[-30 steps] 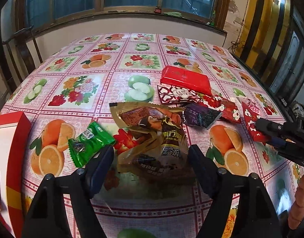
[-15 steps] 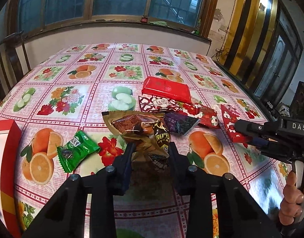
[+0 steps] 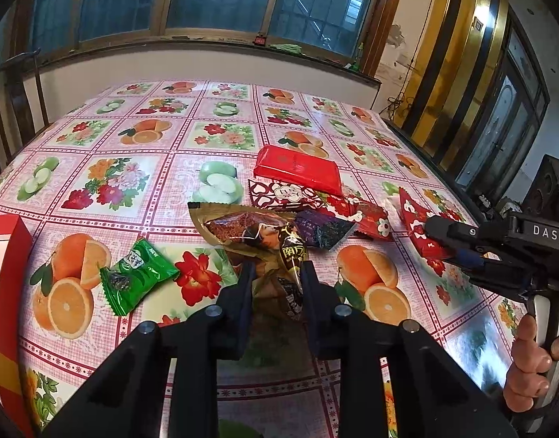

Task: Organize snacks
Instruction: 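Lift the brown snack bag with the left tool and the red bag with the right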

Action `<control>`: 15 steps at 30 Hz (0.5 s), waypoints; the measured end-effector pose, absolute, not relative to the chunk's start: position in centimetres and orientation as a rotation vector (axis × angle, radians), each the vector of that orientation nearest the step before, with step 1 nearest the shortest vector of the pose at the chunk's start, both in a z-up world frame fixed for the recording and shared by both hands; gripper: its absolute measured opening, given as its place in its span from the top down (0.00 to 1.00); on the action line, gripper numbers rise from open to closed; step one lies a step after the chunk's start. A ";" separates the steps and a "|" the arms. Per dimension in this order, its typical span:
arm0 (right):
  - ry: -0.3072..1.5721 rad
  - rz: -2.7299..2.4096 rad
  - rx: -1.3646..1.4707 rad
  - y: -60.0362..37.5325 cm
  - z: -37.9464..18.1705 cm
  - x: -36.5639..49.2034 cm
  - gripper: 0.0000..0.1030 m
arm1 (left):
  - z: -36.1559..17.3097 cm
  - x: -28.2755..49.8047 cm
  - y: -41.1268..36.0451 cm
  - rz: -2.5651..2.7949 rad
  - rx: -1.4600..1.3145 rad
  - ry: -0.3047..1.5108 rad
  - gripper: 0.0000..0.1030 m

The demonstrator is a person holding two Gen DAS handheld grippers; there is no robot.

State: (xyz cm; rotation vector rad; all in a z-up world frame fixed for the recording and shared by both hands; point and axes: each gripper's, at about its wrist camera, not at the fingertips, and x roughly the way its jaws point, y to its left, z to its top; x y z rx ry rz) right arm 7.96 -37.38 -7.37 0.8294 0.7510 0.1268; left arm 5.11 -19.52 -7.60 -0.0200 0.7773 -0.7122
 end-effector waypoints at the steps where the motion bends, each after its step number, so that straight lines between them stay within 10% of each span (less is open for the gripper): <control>1: 0.745 0.129 0.830 -37.4 -7.3 7.9 0.69 | -7.6 5.1 -19.5 -0.710 -0.020 0.776 0.77; 15: 0.682 0.196 0.789 -36.1 -5.8 7.8 0.69 | -6.1 4.3 -17.1 -0.645 -0.070 0.693 0.77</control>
